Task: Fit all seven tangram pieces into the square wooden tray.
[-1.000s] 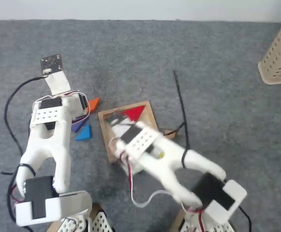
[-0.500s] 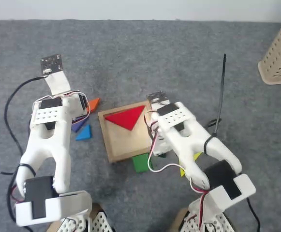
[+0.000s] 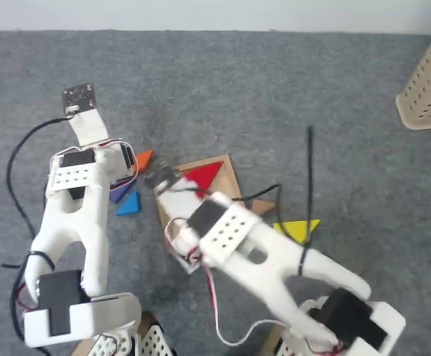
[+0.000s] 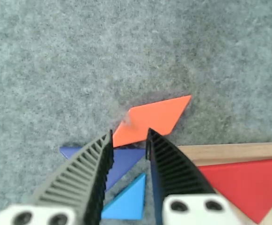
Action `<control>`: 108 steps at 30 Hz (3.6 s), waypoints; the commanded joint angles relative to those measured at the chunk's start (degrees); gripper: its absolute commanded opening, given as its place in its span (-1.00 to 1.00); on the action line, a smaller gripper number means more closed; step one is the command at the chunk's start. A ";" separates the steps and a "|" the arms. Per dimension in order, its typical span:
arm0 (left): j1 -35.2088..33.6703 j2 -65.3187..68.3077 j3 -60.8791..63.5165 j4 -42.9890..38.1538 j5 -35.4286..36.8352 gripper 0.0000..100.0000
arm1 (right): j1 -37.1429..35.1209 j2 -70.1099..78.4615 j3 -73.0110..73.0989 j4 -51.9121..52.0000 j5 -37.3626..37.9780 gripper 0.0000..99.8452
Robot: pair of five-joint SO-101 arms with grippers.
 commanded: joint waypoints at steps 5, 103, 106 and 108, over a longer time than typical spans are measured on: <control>0.00 -2.73 -2.33 -0.97 0.26 -0.78 | -2.07 11.47 -1.67 -3.74 0.53 -0.73; 0.35 -2.81 -1.80 -1.23 0.26 -0.78 | 35.38 -5.58 -7.38 5.49 9.93 -0.63; 0.35 -2.81 -1.80 -1.23 0.26 -0.78 | 43.38 -7.25 -4.66 5.85 10.11 -0.73; 0.35 -2.81 -1.80 -1.23 0.26 -0.78 | 49.45 -7.34 -2.11 5.05 12.75 -0.76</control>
